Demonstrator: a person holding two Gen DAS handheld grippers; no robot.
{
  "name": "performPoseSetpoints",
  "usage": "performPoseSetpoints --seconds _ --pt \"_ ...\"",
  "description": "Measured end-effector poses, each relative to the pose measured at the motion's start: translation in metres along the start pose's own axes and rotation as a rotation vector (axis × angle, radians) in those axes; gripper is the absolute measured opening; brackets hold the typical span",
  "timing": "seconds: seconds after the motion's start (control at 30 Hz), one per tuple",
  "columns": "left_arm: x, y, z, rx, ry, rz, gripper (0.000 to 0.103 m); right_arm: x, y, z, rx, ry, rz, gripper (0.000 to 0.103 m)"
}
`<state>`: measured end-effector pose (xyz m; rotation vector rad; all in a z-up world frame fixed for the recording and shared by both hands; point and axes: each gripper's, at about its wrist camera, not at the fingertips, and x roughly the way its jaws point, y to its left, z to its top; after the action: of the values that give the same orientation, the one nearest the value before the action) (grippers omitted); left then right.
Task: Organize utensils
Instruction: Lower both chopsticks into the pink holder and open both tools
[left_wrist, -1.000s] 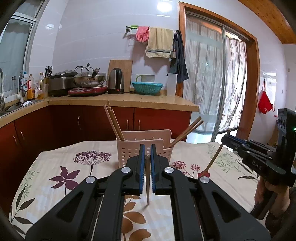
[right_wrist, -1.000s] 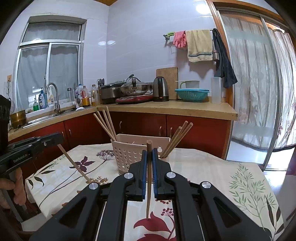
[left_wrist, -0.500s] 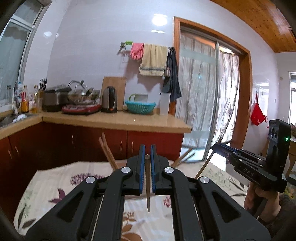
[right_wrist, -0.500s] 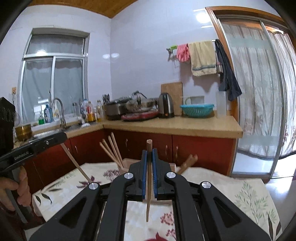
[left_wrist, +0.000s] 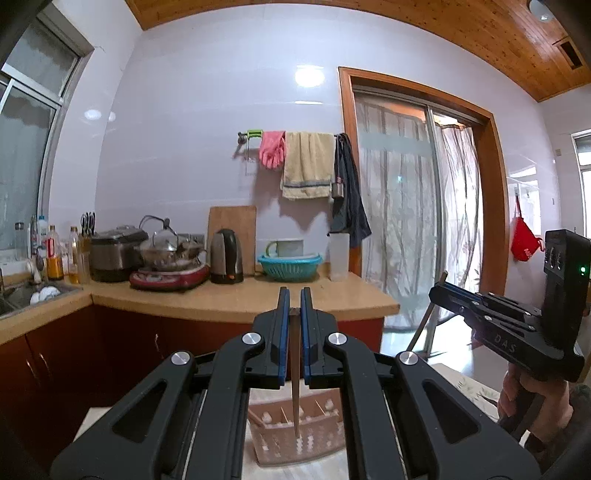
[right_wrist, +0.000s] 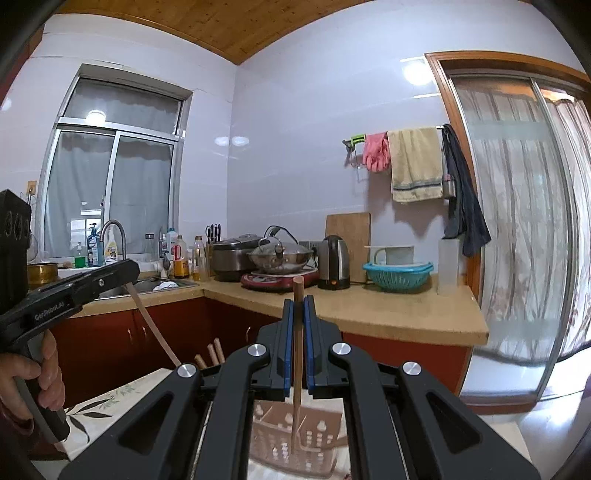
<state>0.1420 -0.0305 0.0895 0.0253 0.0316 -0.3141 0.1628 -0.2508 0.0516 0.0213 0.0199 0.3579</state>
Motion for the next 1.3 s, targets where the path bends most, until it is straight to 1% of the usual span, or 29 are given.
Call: performPoseSetpoints --seconds 0.2,0.33,0.47,0.77,1.0,1.3 --pt "0.023 0.007 0.005 0.016 -0.025 0.027 0.006 0.022 -0.003 0.002 -0.012 -0.007 -0.009 0.006" --pt "0.042 0.010 0.007 0.015 -0.025 0.032 0.006 0.041 -0.006 -0.003 -0.011 0.008 -0.013 0.006" --pt "0.057 0.011 0.003 0.035 -0.021 0.044 0.006 0.055 -0.009 -0.010 -0.007 0.024 -0.016 0.006" --pt "0.082 0.017 -0.027 0.032 0.027 0.061 0.006 0.079 -0.019 -0.028 0.004 0.066 -0.037 0.006" --pt "0.102 0.019 -0.051 0.015 0.066 0.063 0.006 0.097 -0.024 -0.053 0.036 0.109 -0.045 0.006" --pt "0.114 0.020 -0.078 0.018 0.121 0.073 0.006 0.110 -0.022 -0.074 0.017 0.161 -0.065 0.006"
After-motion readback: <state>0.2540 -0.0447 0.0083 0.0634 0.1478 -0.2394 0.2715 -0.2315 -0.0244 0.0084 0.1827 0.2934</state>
